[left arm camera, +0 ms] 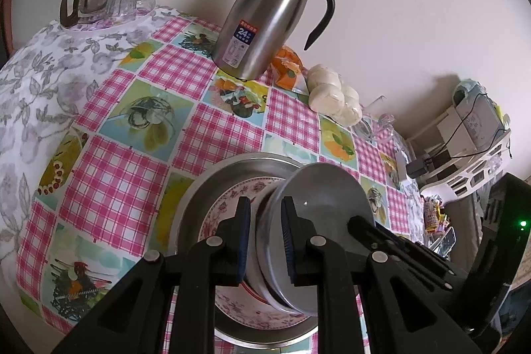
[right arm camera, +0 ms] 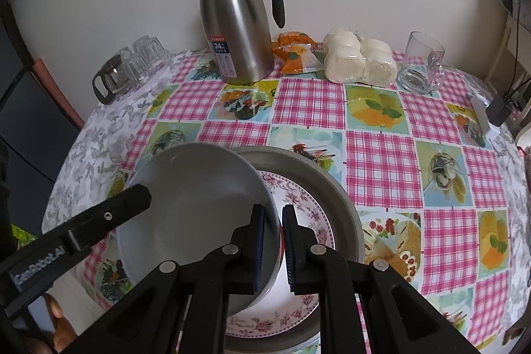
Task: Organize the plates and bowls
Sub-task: 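Lower the white bowl onto the stacked bowls with both grippers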
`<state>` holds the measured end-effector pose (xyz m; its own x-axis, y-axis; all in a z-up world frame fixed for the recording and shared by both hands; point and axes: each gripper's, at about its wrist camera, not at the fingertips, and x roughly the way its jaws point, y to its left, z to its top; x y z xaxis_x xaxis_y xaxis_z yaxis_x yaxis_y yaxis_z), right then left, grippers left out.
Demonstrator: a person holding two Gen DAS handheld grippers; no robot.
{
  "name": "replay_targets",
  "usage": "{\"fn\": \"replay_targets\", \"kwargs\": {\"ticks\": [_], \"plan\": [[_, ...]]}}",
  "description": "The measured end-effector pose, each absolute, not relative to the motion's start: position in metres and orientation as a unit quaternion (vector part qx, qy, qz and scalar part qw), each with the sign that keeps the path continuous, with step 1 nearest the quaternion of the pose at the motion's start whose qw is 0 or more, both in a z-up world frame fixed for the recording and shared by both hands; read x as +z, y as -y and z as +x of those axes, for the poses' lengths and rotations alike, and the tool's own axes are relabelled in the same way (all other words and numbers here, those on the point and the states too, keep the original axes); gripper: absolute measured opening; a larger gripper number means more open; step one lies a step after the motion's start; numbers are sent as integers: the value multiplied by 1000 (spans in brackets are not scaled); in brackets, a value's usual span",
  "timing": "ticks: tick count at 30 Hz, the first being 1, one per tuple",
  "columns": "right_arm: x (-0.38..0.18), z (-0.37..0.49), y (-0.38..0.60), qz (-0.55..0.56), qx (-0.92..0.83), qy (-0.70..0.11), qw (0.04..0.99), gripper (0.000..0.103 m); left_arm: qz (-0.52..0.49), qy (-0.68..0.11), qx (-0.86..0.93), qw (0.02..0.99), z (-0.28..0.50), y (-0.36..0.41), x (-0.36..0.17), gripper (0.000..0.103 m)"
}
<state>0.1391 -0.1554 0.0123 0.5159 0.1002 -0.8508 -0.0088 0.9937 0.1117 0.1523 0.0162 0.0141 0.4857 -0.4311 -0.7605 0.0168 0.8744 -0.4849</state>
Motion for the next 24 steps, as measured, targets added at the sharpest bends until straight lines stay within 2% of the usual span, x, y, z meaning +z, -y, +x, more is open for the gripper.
{"fn": "replay_targets", "kwargs": {"ticks": [24], "plan": [[15,126,171,116,84,-511,848,16,-223,-497,-155,825,150,-16,17,18]]}}
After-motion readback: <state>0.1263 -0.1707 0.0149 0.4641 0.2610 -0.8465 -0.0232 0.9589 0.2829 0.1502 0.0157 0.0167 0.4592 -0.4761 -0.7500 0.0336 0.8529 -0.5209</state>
